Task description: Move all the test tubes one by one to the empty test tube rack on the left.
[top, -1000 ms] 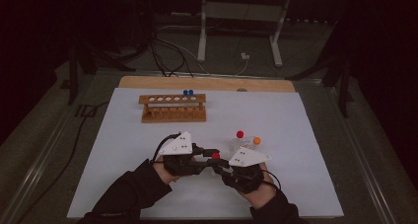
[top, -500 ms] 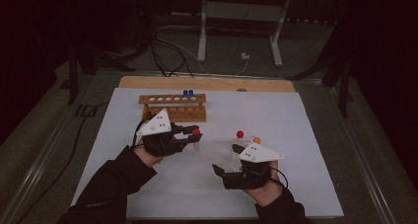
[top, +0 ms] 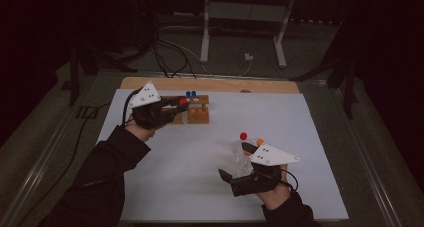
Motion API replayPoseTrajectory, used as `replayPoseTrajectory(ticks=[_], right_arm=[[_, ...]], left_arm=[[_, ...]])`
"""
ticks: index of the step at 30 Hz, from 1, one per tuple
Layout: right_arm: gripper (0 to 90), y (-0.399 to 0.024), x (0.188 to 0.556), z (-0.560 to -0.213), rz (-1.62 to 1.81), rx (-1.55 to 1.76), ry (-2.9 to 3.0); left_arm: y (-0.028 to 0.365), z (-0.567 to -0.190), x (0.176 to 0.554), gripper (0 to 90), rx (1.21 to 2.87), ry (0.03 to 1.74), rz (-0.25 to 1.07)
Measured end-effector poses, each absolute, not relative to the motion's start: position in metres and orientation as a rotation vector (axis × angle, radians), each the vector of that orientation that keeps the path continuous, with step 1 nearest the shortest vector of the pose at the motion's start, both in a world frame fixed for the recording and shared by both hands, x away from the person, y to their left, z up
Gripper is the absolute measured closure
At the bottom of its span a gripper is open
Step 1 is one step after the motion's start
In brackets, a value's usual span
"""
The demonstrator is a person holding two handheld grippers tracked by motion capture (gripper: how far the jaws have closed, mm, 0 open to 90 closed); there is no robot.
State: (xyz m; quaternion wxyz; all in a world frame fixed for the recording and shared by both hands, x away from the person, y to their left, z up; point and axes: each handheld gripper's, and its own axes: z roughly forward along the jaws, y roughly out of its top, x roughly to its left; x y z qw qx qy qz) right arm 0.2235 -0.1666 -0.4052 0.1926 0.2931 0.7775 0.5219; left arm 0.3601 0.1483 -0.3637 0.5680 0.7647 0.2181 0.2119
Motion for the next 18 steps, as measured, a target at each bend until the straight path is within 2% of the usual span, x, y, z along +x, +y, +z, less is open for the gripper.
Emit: replayPoseTrajectory(ticks=[8, 18], right_arm=[[0.0, -0.169, 0.223, -0.404, 1.477, 0.826, 2.173], [0.0, -0.171, 0.223, -0.403, 1.481, 0.827, 2.165]], left_arm=[[0.150, -0.358, 0.385, 71.4, 1.787, 0.563, 0.554], [0.156, -0.371, 0.418, 71.4, 1.759, 0.660, 0.630]])
